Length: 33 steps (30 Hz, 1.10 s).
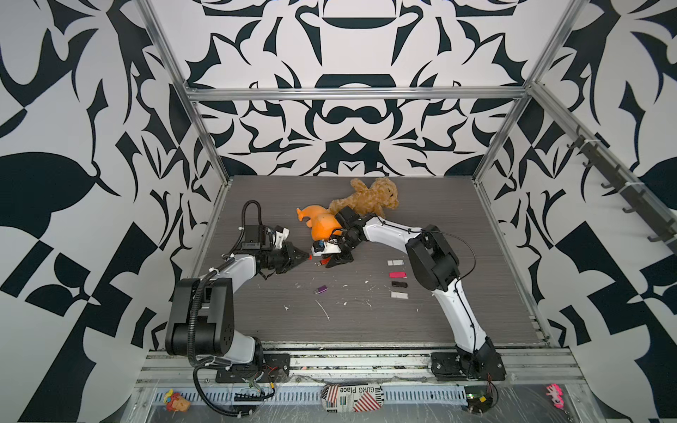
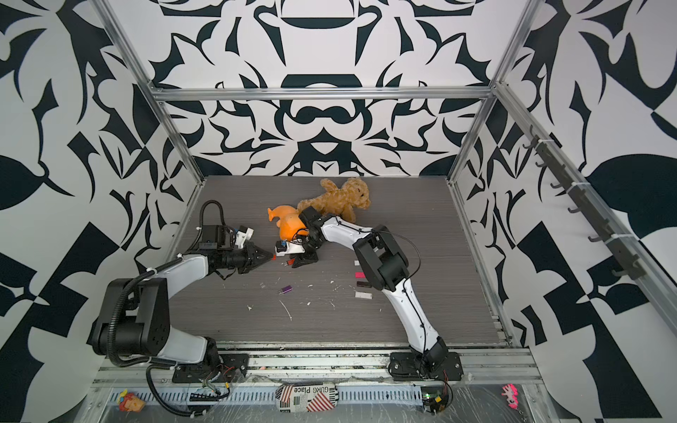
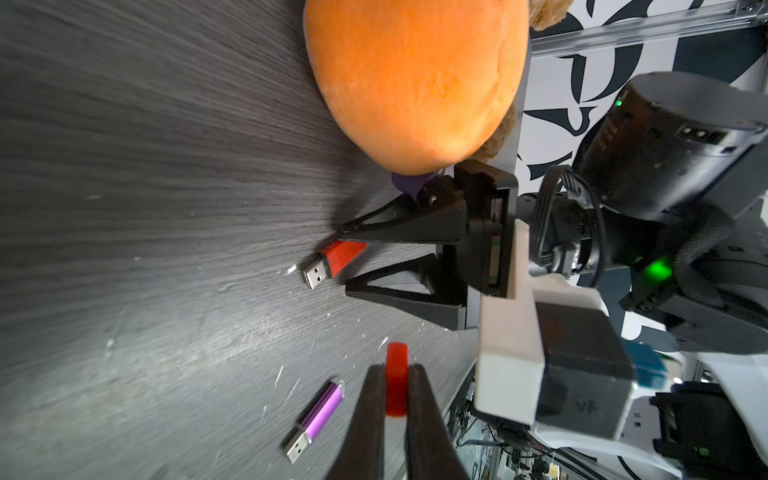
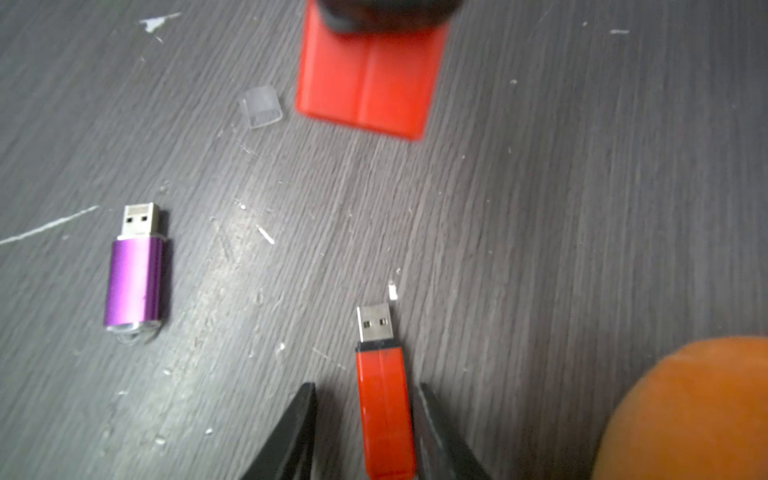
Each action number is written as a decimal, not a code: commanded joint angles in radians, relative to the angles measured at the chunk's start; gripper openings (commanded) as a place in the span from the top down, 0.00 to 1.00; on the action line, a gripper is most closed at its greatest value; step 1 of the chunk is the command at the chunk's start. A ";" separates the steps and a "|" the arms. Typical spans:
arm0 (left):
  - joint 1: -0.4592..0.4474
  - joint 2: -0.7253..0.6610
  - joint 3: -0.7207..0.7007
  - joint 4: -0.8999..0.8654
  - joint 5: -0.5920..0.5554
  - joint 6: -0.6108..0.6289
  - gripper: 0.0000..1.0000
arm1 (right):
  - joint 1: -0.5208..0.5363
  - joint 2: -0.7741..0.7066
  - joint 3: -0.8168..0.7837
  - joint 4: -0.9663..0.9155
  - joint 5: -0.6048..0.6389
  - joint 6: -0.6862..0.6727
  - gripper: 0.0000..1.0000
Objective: Close the usb drive cover
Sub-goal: Pick up the USB drive from the center of the board.
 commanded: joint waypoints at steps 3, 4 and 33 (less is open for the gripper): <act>0.004 0.007 0.016 0.000 0.003 -0.002 0.98 | 0.001 0.011 0.028 -0.087 0.046 -0.019 0.61; 0.005 0.007 0.017 0.000 0.003 -0.002 0.98 | 0.003 0.011 0.030 -0.083 0.052 -0.013 0.61; -0.048 0.068 0.011 0.170 0.082 -0.058 0.98 | -0.073 -0.313 -0.441 0.395 -0.021 0.269 0.84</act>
